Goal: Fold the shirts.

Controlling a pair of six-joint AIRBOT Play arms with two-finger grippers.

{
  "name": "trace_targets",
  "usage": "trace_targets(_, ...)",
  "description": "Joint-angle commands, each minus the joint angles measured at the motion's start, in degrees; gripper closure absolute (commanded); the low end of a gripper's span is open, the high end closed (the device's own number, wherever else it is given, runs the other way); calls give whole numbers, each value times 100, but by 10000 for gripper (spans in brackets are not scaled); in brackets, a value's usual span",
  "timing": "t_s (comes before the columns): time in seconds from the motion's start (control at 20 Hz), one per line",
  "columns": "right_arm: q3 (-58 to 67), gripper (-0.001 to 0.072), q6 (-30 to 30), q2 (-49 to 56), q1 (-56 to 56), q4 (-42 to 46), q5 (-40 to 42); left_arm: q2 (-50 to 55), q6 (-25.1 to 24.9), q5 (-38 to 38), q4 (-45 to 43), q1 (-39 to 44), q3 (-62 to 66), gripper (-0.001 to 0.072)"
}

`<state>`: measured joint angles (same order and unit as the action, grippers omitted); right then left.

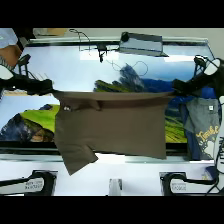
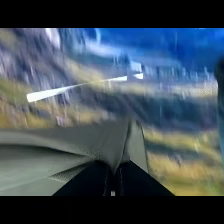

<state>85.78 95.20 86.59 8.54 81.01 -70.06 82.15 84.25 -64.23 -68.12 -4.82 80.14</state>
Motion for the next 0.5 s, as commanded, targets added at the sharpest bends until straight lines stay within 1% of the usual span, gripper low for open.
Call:
trace_targets(0.0, -48, 680, 581, 343, -111, -31, 2079, 608, 184, 1447, 57, 269, 289, 674)
trace_targets(0.1, -48, 680, 688, 343, -111, -33, 2946, 911, 483, 2039, 59, 328, 647, 674)
trace_targets(0.2, -48, 680, 835, 380, -111, -33, 3392, 1217, 566, 2225, 61, 380, 955, 674)
trace_targets(0.3, -48, 680, 837, 542, -111, -35, 3314, 1493, 564, 2227, 63, 437, 1106, 674)
trace_targets(0.45, -50, 680, 833, 938, -197, -140, 2612, 1814, 562, 1998, 81, 494, 1097, 673)
